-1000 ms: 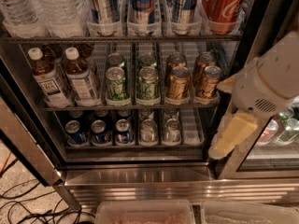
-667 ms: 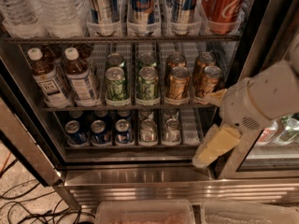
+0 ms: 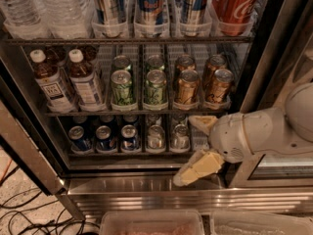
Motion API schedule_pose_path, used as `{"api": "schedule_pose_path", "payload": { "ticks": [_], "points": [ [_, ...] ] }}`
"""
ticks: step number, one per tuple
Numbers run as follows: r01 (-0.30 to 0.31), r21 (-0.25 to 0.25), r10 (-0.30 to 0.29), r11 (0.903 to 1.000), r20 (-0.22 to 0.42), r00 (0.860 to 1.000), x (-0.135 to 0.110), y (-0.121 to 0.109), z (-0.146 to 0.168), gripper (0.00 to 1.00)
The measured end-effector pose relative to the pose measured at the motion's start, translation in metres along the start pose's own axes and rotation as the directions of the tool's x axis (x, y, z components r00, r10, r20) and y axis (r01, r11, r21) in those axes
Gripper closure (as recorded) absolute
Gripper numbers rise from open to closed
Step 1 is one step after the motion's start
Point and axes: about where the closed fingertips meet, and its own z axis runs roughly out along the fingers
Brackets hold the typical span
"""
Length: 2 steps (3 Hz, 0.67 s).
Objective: Pick pepsi can from bottom shelf of fridge
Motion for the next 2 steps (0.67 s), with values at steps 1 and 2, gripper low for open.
{"api": "schedule_pose_path", "payload": {
  "ticks": [1,2],
  "points": [
    [-0.013,-0.146,0.035,0.9891,0.146,0.989,-0.007,0.0083,0.0454,0.0],
    [-0.03,-0.16,0.055,0.9866,0.153,0.987,0.0004,0.0074,0.0509,0.0]
  ]
}}
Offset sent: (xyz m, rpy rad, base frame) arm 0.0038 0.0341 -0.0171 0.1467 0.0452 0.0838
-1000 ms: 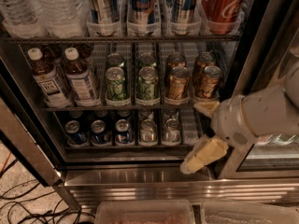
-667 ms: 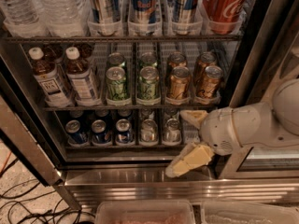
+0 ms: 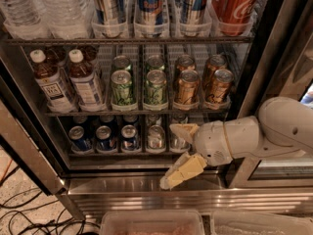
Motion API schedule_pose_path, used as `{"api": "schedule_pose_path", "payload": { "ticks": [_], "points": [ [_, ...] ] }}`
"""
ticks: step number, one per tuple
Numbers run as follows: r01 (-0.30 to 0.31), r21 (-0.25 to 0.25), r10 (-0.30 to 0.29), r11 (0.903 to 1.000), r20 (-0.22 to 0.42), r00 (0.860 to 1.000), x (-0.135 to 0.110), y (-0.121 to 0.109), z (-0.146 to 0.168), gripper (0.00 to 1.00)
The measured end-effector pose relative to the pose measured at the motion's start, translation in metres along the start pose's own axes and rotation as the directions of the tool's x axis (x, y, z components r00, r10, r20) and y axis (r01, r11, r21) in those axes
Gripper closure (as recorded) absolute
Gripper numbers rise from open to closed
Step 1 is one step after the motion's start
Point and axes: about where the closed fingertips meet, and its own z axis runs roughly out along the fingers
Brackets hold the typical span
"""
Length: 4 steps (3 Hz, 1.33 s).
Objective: Pick pepsi can from bottom shelf of fridge
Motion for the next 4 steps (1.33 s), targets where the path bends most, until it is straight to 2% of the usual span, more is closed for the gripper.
{"api": "schedule_pose_path", "payload": {
  "ticks": [1,2,3,4],
  "points": [
    [-0.015,-0.014,0.015,0.9998,-0.001,1.0,0.001,0.004,0.002,0.0],
    [-0.026,0.039,0.024,0.9989,0.055,0.998,0.001,-0.001,0.014,0.0],
    [-0.129,0.097,0.104,0.9869,0.229,0.968,0.029,0.006,0.041,0.0],
    [-0.253,0.16,0.164,0.9542,0.43,0.888,0.038,-0.004,0.054,0.0]
  ]
}}
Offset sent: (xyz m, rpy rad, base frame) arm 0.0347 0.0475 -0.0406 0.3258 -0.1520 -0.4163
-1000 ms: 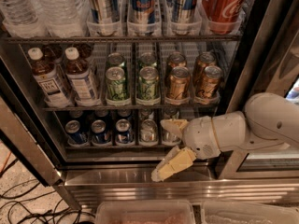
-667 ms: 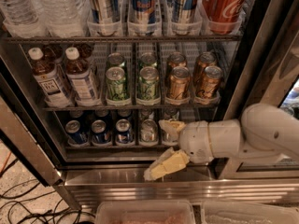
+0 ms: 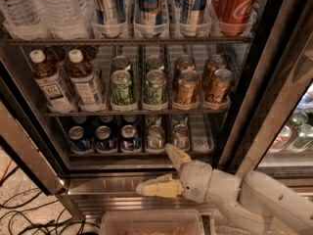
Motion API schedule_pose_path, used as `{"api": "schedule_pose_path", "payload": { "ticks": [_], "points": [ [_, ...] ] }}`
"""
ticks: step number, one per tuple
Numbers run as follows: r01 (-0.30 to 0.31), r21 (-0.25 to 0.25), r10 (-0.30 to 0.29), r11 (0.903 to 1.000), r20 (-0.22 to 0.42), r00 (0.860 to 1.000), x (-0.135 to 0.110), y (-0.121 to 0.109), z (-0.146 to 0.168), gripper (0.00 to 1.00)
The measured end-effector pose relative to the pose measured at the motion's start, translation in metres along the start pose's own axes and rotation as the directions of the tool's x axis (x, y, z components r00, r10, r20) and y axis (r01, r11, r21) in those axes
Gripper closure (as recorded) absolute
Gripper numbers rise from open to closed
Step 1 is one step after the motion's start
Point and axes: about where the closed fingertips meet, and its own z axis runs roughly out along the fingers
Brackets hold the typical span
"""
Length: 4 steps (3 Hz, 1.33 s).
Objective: Pick pepsi can from bottom shelf of fridge
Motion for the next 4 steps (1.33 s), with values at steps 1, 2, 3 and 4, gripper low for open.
{"api": "schedule_pose_path", "payload": {
  "ticks": [1,2,3,4],
  "points": [
    [-0.057,0.077,0.045,0.9954,0.155,0.987,-0.007,-0.009,0.017,0.0],
    [0.026,0.09,-0.046,0.9956,0.228,0.973,-0.023,0.002,0.057,0.0],
    [0.202,0.085,-0.218,0.9756,0.281,0.934,-0.048,0.032,0.111,0.0],
    [0.274,0.136,-0.303,0.9522,0.311,0.901,-0.066,0.035,0.118,0.0]
  ]
}}
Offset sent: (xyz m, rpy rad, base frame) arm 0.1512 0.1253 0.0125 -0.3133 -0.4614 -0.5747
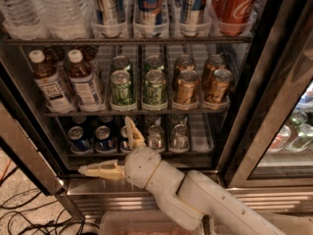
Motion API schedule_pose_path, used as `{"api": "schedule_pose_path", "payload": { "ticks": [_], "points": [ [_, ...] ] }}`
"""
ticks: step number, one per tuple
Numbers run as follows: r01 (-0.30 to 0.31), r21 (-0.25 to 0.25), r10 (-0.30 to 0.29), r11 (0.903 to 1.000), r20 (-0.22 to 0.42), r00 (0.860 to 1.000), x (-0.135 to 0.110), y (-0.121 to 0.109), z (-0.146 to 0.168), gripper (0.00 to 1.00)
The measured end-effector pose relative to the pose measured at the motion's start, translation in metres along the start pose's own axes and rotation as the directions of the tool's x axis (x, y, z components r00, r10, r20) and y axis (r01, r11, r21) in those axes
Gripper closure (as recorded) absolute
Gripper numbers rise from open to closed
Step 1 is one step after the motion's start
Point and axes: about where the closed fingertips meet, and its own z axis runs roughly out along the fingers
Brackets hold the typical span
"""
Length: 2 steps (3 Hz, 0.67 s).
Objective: Pick pepsi can from bottom shelf of fridge
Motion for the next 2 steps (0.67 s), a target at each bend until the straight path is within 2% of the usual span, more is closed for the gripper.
{"api": "schedule_pose_path", "payload": {
  "ticks": [1,2],
  "points": [
    [-0.001,0.001,0.001,1.0,0.0,1.0,0.0,0.0,0.0,0.0],
    [0.046,0.042,-0.043,0.998,-0.074,0.996,0.013,-0.011,-0.003,0.0]
  ]
}}
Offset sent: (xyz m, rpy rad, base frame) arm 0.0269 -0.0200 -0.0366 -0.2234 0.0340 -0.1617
